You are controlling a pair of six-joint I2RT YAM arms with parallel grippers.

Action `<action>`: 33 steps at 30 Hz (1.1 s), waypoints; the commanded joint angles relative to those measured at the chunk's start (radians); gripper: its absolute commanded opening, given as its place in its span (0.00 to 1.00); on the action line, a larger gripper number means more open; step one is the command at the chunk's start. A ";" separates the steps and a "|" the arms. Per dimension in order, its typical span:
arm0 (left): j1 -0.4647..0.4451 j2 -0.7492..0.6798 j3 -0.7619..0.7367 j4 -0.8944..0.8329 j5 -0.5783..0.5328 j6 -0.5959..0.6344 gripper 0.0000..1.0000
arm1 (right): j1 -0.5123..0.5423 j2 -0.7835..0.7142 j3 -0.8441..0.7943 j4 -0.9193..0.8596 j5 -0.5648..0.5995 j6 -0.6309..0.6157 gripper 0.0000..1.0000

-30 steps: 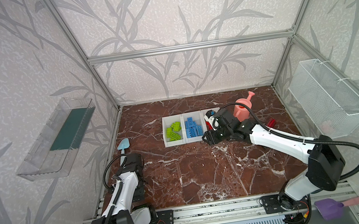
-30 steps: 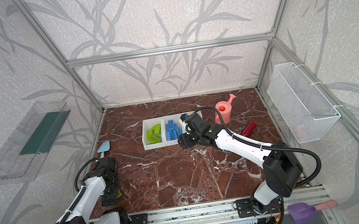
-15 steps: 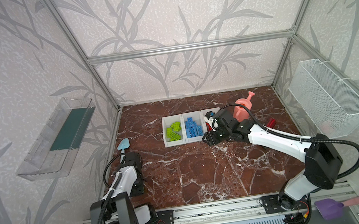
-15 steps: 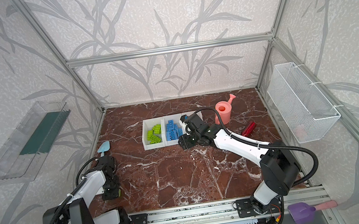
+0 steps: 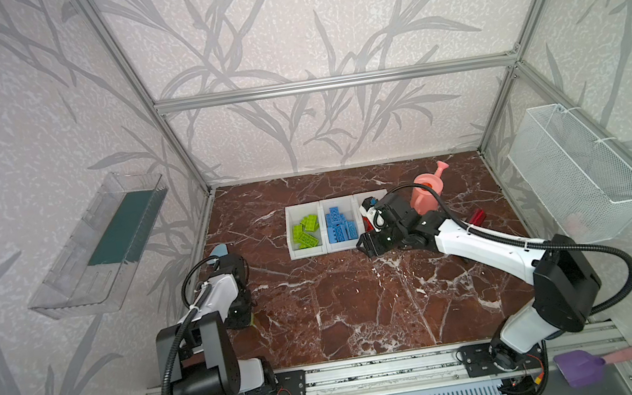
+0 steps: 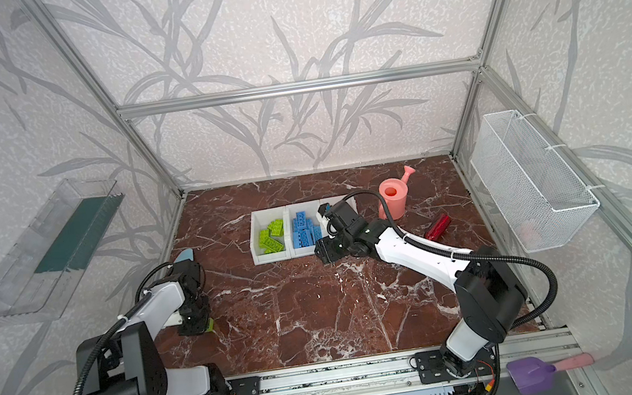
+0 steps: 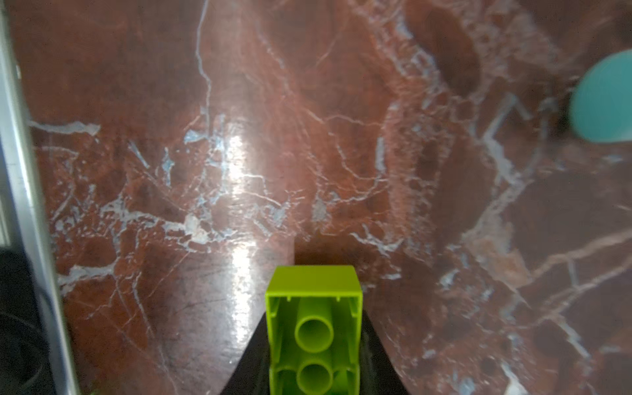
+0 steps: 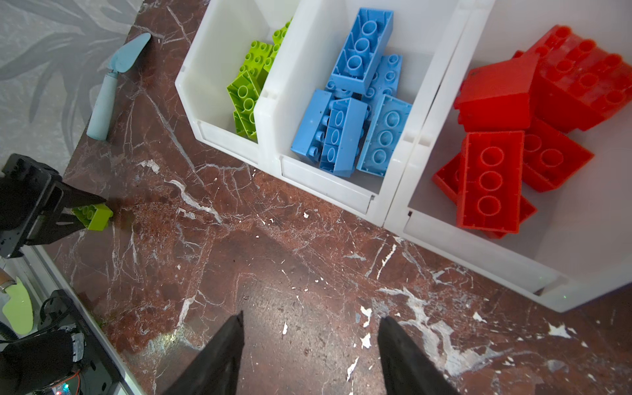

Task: Sort the legos into containers by color
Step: 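Carry the lime-green brick with left gripper and drop it in the green compartment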

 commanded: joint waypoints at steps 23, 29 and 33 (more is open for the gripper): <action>-0.445 0.223 0.606 0.052 -0.065 0.559 0.19 | -0.076 -0.424 -0.424 0.139 0.034 0.027 0.64; -0.485 0.368 0.736 0.122 0.037 0.656 0.21 | -0.101 -0.458 -0.472 0.156 0.035 0.027 0.64; -0.499 0.475 0.845 0.108 0.076 0.708 0.22 | -0.124 -0.463 -0.484 0.167 0.022 0.030 0.64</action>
